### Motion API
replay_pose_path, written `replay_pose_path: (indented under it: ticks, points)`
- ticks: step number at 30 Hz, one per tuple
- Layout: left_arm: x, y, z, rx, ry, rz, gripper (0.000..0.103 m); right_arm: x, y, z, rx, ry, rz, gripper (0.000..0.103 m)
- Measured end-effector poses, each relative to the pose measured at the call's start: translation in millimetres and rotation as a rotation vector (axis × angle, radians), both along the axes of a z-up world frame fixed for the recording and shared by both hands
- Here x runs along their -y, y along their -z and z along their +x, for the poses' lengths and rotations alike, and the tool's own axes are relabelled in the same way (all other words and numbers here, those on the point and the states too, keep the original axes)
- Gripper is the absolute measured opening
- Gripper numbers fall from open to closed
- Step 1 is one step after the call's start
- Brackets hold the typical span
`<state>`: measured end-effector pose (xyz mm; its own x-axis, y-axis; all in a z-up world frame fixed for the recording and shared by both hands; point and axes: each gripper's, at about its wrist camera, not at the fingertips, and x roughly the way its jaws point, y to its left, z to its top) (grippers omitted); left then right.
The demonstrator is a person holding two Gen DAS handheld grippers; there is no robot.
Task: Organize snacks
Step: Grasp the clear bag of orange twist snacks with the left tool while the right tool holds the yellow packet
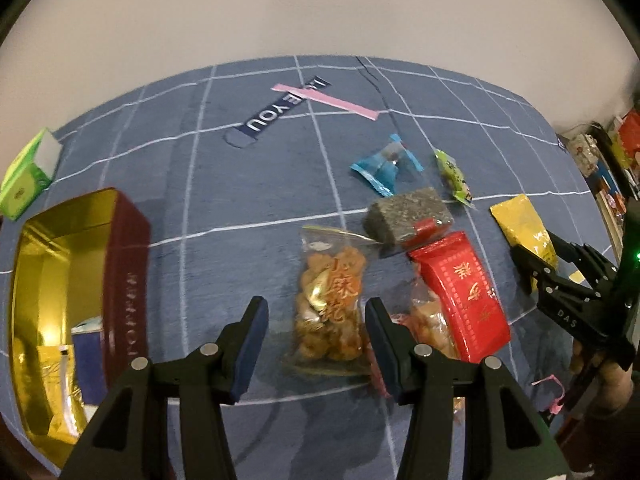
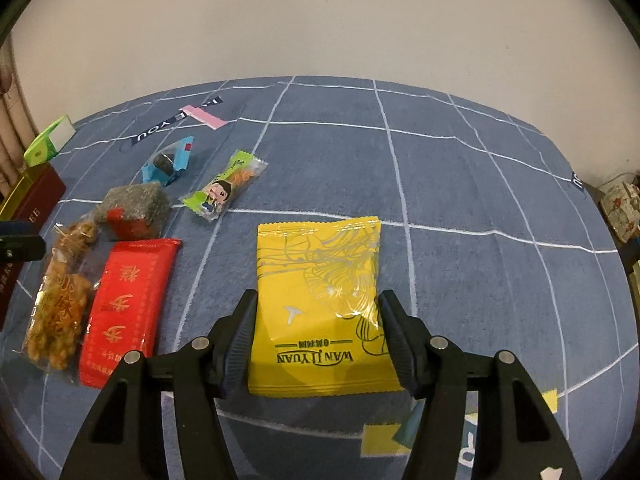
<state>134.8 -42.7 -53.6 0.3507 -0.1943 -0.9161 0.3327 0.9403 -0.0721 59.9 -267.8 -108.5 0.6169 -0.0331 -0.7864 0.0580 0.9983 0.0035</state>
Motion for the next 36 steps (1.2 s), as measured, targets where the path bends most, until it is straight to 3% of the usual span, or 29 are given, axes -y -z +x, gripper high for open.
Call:
replay_pose_path:
  ticks: [11, 18, 19, 27, 36]
  points:
    - [6.4, 29.4, 24.3, -0.133, -0.022, -0.003, 0.051, 0.8, 1.0, -2.4, 0.020, 0.002, 0.002, 0.057]
    - [6.4, 30.4, 25.8, -0.115, -0.025, -0.004, 0.050, 0.0, 1.1, -2.1, 0.020, 0.002, 0.002, 0.058]
    - [6.7, 30.1, 25.4, -0.110, -0.023, -0.006, 0.041, 0.1, 1.2, -2.0, 0.020, 0.002, 0.002, 0.058]
    - [5.6, 24.6, 19.4, -0.077, -0.027, 0.034, 0.040, -0.4, 1.5, -2.1, 0.020, 0.000, 0.003, 0.059]
    - [-6.2, -1.5, 8.1, -0.024, -0.045, 0.034, 0.040, -0.7, 1.7, -1.9, 0.020, 0.001, 0.002, 0.059]
